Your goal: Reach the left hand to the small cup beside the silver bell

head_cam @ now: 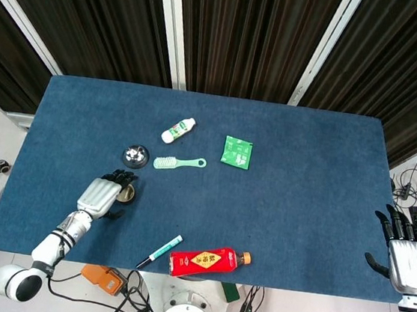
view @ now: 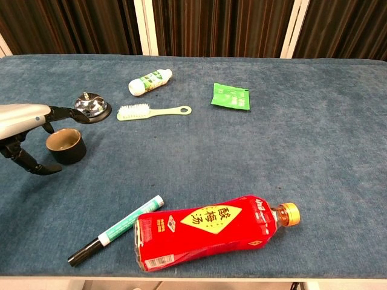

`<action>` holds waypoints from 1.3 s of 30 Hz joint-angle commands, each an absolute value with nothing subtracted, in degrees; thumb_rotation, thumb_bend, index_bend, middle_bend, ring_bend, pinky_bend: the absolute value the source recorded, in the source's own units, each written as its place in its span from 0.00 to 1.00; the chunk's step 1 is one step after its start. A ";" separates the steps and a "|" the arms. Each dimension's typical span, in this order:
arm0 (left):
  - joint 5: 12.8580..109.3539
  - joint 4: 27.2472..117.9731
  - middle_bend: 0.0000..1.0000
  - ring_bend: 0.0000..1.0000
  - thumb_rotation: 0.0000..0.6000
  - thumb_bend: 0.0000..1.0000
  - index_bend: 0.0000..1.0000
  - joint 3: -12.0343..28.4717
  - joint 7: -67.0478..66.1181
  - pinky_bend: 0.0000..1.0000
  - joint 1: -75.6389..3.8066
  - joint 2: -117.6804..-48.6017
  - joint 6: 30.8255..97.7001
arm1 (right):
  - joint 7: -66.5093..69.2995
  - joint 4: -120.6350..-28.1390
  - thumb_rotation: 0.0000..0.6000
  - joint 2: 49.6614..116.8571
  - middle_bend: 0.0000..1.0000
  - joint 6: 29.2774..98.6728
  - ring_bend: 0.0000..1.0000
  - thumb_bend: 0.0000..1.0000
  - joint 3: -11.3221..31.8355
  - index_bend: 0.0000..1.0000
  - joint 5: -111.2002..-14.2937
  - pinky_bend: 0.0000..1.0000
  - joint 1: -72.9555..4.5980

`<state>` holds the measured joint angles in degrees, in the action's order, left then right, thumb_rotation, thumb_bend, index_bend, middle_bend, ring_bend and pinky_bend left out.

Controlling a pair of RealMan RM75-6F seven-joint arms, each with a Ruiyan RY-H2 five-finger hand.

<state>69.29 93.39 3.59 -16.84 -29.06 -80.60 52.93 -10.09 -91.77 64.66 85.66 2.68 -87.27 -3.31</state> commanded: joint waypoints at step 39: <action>75.81 99.69 0.38 0.40 1.00 0.39 0.38 5.30 -6.05 0.43 -34.46 -73.02 51.05 | -10.91 -92.65 1.00 64.11 0.14 84.51 0.20 0.31 2.48 0.22 -86.23 0.52 -3.44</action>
